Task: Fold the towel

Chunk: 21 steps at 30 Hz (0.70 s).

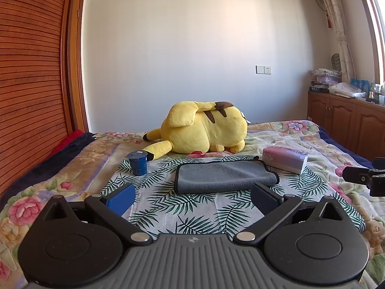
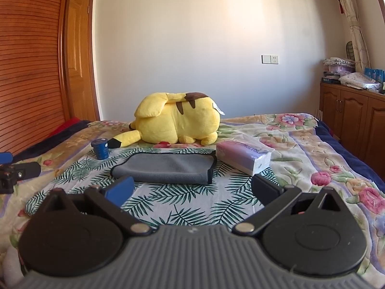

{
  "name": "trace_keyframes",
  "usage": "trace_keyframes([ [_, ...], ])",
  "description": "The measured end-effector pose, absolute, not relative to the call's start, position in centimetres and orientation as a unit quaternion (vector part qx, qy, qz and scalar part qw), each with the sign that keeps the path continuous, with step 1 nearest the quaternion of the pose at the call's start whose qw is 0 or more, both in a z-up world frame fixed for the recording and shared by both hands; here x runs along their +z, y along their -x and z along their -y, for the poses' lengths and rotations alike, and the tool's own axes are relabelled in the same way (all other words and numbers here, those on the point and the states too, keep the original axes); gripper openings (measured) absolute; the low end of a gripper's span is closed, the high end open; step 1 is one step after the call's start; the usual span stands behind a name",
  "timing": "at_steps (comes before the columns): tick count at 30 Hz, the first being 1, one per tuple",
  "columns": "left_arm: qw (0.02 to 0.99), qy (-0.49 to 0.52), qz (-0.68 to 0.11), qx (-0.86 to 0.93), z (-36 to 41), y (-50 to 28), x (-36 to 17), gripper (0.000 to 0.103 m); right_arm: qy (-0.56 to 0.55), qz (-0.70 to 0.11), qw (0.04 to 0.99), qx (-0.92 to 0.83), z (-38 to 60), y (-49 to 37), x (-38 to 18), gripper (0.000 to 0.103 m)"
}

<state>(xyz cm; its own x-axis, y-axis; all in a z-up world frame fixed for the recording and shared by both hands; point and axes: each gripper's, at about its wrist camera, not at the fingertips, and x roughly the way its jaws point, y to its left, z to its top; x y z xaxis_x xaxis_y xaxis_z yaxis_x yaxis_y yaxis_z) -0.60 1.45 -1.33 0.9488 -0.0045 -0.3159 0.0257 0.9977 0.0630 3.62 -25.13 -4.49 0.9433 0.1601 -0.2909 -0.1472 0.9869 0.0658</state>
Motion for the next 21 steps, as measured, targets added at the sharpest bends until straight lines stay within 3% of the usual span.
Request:
trace_keyframes([
  [21, 0.986, -0.033, -0.161, -0.008, -1.40, 0.68, -1.37, 0.087, -0.022, -0.151, 0.985, 0.078, 25.36, -3.65, -4.51, 0.103],
])
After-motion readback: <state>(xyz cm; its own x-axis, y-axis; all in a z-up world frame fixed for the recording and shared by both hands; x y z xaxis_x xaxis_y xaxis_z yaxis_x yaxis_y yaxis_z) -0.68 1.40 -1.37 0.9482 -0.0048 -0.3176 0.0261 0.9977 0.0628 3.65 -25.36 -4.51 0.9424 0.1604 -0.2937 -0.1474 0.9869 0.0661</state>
